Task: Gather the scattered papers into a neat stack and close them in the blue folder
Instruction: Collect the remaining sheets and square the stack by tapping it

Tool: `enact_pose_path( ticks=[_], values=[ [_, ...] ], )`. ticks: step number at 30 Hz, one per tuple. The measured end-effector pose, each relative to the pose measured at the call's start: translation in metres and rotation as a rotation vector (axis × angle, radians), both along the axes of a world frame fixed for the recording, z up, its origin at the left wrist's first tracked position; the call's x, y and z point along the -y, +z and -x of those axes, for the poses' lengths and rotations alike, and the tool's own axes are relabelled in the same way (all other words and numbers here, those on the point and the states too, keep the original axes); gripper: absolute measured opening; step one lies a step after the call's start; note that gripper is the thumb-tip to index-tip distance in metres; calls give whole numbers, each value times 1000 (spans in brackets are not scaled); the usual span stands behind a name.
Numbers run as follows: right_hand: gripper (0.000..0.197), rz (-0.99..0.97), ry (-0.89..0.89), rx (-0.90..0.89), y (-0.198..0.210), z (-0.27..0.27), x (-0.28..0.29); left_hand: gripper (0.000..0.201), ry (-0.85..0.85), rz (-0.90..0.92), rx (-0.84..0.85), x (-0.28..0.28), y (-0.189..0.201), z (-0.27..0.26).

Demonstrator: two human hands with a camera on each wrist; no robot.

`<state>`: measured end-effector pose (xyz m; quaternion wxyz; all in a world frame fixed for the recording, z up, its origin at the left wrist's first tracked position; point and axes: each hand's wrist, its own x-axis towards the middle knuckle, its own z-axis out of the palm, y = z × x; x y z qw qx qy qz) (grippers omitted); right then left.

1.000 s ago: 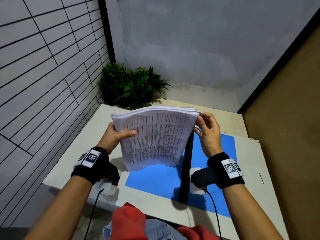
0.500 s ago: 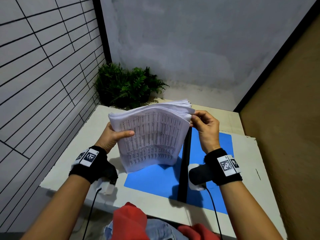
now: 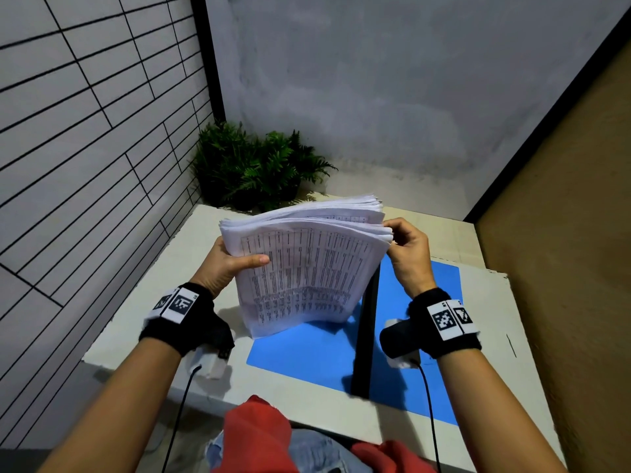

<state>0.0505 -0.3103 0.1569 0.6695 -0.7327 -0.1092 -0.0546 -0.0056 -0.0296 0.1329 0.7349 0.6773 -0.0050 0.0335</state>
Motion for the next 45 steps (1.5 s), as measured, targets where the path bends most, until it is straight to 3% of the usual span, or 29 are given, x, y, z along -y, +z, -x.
enact_pose_path(
  ticks=[8, 11, 14, 16, 17, 19, 22, 25, 27, 30, 33, 37, 45],
  values=[
    [29, -22, -33, -24, 1, -1, -11, 64, 23, 1, -10, 1, -2, -1],
    [9, -139, -57, -64, -1, -1, -5, 63, 49, 14, -1, 3, 0, 0],
    [93, -60, -6, -59, -6, 5, 1, 55, 79, 2, -4, 3, -1, -2],
    [118, 49, 130, -78, -4, 6, -6, 50, 85, 5, -5, 3, -2, -3],
    [119, 86, 193, -95, -2, 4, -9, 55, 89, 9, -4, 3, -3, -3],
    [94, 100, 236, -100, 5, 0, -13, 67, 97, 17, -1, 4, -2, -3],
    [25, 30, 159, -37, 14, -4, -13, 72, 114, 46, 3, 4, -1, -1],
    [47, -14, 139, -33, 11, -4, -3, 68, 122, 42, 14, 7, -1, 0],
    [52, 0, 127, -39, 9, -2, 2, 66, 116, 33, 16, 9, 0, 0],
    [37, 77, 111, 5, 13, 4, 5, 68, 105, 30, 9, 9, -1, -1],
    [34, 185, 51, 113, 25, 9, 4, 71, 101, 10, 5, 6, -3, -3],
    [7, 397, -67, 348, 42, 14, -2, 72, 98, 7, 7, 5, -4, -5],
    [10, 662, -181, 538, 49, 14, 4, 65, 100, -25, 4, 5, -3, -4]
  ],
)
